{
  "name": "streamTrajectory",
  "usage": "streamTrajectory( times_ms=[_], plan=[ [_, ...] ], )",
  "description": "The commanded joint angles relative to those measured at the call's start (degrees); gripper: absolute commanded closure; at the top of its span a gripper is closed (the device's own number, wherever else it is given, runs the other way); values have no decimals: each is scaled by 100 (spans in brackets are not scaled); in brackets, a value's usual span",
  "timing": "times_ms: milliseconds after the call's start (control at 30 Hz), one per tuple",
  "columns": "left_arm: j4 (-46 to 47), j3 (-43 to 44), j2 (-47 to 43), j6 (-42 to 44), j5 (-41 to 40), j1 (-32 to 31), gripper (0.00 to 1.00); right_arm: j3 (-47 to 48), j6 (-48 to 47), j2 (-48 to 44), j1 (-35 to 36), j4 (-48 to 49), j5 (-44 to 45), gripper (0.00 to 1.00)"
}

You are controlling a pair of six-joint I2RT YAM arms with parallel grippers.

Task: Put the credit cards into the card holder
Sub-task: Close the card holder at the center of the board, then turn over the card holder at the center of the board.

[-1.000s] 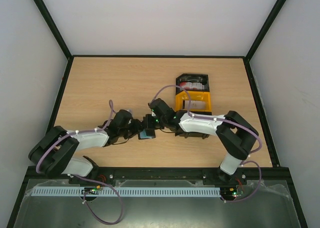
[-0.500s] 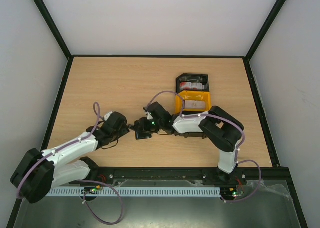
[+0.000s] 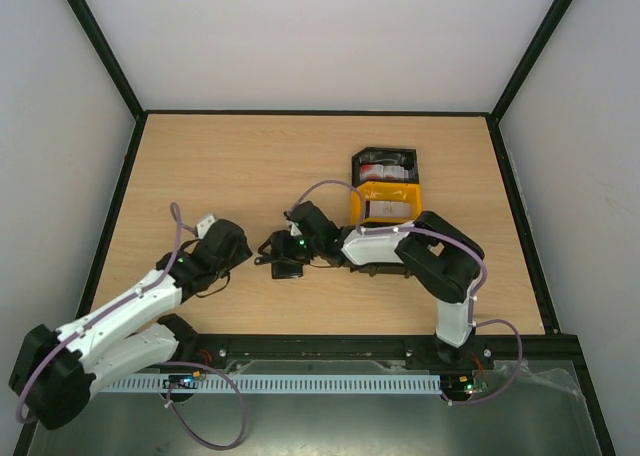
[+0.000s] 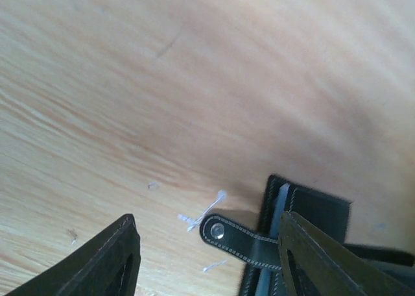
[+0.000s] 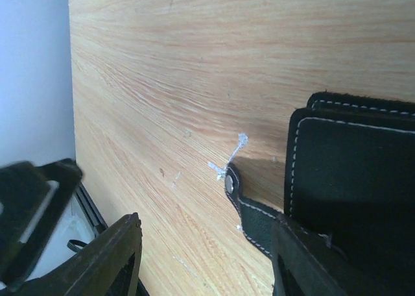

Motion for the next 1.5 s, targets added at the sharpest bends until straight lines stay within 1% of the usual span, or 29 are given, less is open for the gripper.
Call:
streamTrajectory(
  times_ms=[0, 67, 167, 233, 300, 400, 467, 533, 633, 733, 833, 967, 1000, 1167, 1267, 1367, 1467],
  plan=[
    [-483, 314, -560, -85, -573, 28, 40, -63, 25, -580, -6, -358, 415, 45],
    [-45, 206, -752, 183, -134, 28, 39, -98, -74, -943, 1, -400, 533, 45],
    [722, 36, -784, 573, 846, 26, 39, -192, -230, -1453, -4, -699, 1016, 43],
    [1263, -75, -637, 681, 1519, 26, 39, -438, -280, -1754, -8, -852, 1422, 42],
    [1672, -196, -341, 704, 2190, 28, 37, -751, -272, -1982, -10, -955, 1810, 42],
    [1968, -290, 127, 729, 2580, 10, 33, -1180, -254, -2158, -24, -1017, 2252, 42],
    [1998, -298, 421, 753, 2598, -2, 33, -1379, -238, -2136, -24, -956, 2336, 43],
    [1931, -271, 712, 790, 2529, -1, 34, -1493, -259, -2007, -25, -782, 2215, 47],
    [1908, -266, 1084, 830, 2490, -3, 40, -1510, -335, -1667, -19, -485, 1796, 51],
    [1962, -273, 1408, 922, 2625, 1, 47, -1487, -341, -1369, -23, -254, 1459, 54],
    [1985, -303, 1660, 995, 2710, -1, 52, -1550, -318, -1226, -28, 1, 1308, 57],
    [1953, -384, 1960, 1003, 2471, 2, 58, -1552, -369, -1014, -75, 39, 1225, 59],
    [1953, -402, 2015, 996, 2455, -3, 60, -1598, -345, -967, -80, 129, 1164, 59],
    [1989, -562, 2138, 988, 2327, -1, 75, -1957, -14, -729, -95, 1180, 631, 60],
    [1860, -635, 2172, 1012, 2128, 2, 81, -2021, 50, -618, -96, 1651, 315, 59],
    [1827, -710, 2168, 1012, 2014, 2, 84, -2023, 82, -525, -96, 2082, 47, 59],
    [2016, -800, 2153, 1014, 2108, -5, 82, -1839, 86, -368, -87, 2321, -255, 61]
  ],
)
